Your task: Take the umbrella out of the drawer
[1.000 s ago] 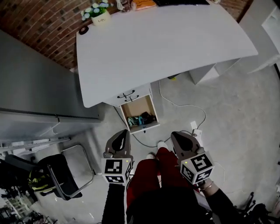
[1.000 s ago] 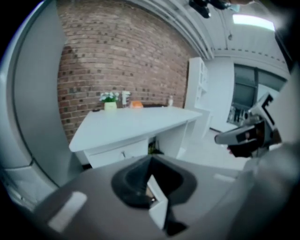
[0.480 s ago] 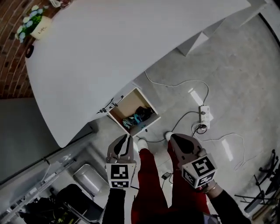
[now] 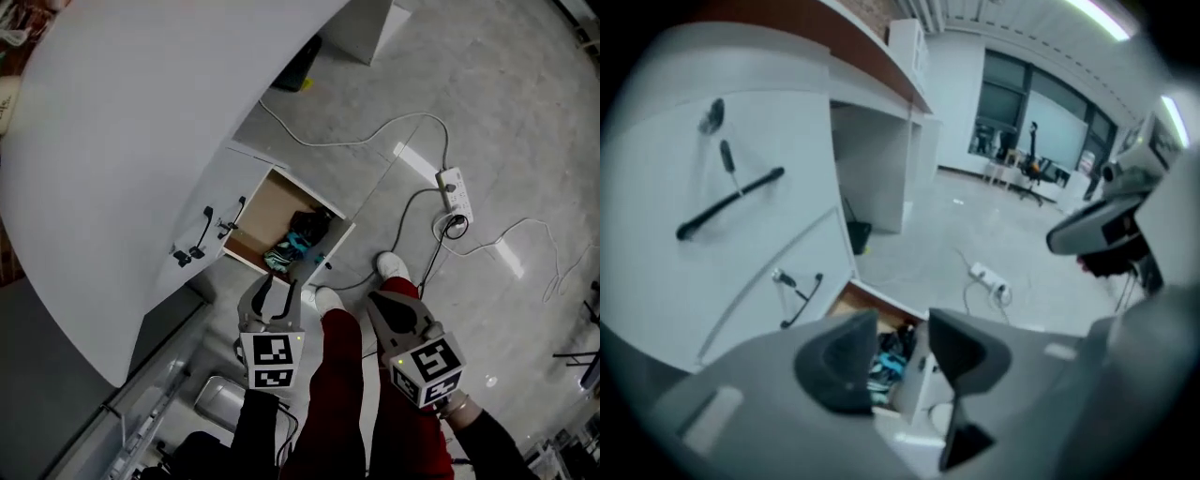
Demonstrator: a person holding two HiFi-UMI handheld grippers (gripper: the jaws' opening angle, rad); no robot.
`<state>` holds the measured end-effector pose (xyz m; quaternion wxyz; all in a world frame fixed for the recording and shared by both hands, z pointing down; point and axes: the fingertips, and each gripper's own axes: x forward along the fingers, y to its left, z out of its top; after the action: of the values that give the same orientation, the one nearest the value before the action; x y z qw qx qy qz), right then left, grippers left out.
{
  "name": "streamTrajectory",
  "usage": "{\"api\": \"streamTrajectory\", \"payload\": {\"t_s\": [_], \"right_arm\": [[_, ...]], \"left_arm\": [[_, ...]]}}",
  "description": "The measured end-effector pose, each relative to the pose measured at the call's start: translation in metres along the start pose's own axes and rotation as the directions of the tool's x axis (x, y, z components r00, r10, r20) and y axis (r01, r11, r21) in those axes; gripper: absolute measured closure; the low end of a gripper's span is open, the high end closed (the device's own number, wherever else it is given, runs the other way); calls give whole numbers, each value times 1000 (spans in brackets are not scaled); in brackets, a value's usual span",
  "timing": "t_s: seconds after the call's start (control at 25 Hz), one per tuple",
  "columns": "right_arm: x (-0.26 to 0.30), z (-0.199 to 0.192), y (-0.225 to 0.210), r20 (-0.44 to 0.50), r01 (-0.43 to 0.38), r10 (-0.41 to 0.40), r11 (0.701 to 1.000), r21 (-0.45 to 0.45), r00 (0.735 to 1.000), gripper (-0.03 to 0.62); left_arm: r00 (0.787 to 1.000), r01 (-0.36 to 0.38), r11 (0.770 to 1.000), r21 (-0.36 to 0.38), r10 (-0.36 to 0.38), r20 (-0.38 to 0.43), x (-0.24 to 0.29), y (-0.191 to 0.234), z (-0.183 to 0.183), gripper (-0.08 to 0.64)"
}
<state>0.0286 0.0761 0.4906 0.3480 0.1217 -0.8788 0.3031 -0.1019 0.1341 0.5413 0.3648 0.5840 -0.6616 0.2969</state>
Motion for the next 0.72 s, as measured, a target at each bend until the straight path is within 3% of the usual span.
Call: {"api": "streamTrajectory", "payload": {"t_s": [0.44,0.72], "right_arm": [[63,-57,-18,16,89,-90,993,76,996,594],[100,-75,-31,-13,75,-74,995,69,997,594]], "left_arm": [[982,128,970,208,-96,-160,91,8,-73,354],[961,182,932,314,-101,-256,140,10,-97,334]]}}
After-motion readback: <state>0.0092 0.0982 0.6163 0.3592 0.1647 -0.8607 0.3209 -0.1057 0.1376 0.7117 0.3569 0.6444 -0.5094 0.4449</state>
